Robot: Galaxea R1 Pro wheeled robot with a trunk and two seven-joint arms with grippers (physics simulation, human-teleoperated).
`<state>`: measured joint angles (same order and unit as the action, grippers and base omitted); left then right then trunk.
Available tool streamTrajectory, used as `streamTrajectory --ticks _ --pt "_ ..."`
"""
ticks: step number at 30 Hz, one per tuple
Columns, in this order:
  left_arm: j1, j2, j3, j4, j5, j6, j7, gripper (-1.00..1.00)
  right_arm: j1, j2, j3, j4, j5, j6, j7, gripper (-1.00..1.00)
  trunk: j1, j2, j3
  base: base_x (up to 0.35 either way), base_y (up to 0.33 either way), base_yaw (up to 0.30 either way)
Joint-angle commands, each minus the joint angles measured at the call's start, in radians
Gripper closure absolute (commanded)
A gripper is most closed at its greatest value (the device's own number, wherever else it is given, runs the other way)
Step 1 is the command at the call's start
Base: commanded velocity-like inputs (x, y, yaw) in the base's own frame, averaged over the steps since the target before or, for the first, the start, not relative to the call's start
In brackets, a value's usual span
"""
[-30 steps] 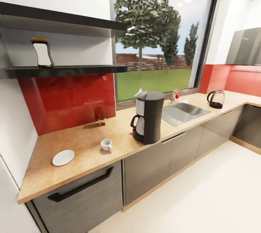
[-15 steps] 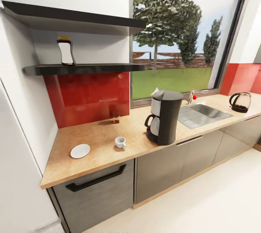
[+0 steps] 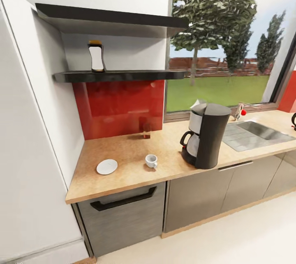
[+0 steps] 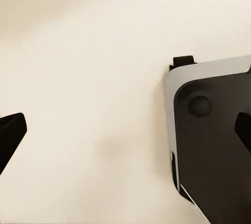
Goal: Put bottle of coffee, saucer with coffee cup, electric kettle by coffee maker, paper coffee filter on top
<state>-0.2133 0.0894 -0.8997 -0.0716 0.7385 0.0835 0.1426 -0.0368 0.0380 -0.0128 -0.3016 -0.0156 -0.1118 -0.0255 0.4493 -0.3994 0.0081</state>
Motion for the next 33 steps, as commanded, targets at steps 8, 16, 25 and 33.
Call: streamTrajectory --ticks 8,16,25,33 --pt "0.000 0.001 -0.007 -0.003 0.008 0.004 0.008 -1.00 0.000 0.000 -0.001 0.001 -0.001 0.000 -0.002 -1.00 0.001 -0.001 -0.006 0.230 -0.169 0.264" --pt "0.000 0.000 -0.010 -0.003 0.059 0.003 0.008 -1.00 0.000 0.000 -0.001 0.001 -0.001 0.000 -0.002 -1.00 0.001 -0.001 -0.013 0.162 -0.141 0.259" --pt "0.002 0.000 -0.014 -0.002 0.068 0.013 -0.004 -1.00 0.000 0.000 -0.001 0.001 0.000 0.001 -0.002 -1.00 0.001 -0.001 -0.020 0.015 -0.013 0.257" --pt "0.002 0.002 -0.015 -0.001 0.067 0.011 -0.004 -1.00 0.000 0.001 -0.001 0.000 0.000 0.000 -0.002 -1.00 0.001 -0.001 -0.026 0.000 0.000 0.256"
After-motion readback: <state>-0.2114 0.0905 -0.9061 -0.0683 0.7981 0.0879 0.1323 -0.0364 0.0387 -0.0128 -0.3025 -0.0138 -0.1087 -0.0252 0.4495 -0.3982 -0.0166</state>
